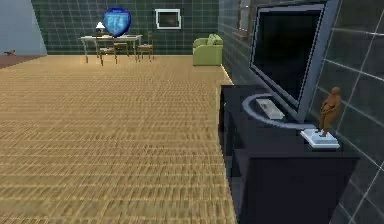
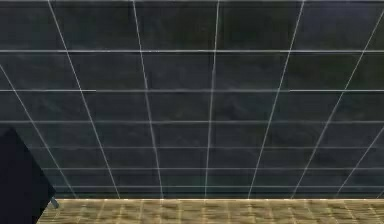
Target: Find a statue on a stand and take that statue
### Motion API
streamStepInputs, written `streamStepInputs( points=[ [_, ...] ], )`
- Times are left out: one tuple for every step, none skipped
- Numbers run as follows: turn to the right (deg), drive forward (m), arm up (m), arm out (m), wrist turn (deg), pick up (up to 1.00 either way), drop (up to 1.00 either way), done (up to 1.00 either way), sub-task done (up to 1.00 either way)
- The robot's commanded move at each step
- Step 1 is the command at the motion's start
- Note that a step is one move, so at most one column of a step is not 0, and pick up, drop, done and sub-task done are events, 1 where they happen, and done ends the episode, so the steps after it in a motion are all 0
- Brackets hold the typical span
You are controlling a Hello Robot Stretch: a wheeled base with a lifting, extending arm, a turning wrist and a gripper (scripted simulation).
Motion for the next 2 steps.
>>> streamStepInputs(
  points=[
    [0.0, 0.30, 0.00, 0.00, 0.0, 0.00, 0.00, 0.00, 0.00],
    [45.0, 0.00, 0.00, 0.00, 0.0, 0.00, 0.00, 0.00, 0.00]
  ],
)
